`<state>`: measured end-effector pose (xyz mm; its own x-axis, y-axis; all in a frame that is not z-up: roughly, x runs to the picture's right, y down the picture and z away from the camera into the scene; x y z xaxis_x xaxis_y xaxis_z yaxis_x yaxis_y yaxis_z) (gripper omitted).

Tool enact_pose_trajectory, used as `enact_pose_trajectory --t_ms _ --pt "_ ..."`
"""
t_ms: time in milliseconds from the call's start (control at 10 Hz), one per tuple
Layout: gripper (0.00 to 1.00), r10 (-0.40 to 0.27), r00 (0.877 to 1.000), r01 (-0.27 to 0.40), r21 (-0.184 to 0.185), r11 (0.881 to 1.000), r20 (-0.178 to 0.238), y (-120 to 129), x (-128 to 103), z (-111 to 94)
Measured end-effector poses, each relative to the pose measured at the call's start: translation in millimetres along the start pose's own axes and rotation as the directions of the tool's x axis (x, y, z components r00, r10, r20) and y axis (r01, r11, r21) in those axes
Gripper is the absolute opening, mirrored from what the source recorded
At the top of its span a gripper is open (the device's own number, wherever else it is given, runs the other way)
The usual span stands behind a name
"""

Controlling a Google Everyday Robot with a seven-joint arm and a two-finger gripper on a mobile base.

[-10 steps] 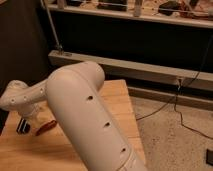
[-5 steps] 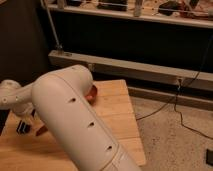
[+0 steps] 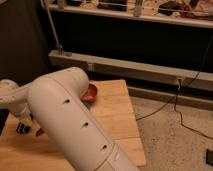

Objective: Push the eraser across the table

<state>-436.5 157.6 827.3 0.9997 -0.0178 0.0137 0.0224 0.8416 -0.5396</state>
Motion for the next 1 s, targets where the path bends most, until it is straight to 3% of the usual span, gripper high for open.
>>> enact_pose_trajectory --t_ms 400,1000 --pt "0.65 -0.017 1.000 0.017 -0.003 1.000 -0.013 2.3 -6.9 13.7" --pt "0.65 -0.051 0.998 0.053 -0.037 0.998 0.037 23.6 -37.8 19.9"
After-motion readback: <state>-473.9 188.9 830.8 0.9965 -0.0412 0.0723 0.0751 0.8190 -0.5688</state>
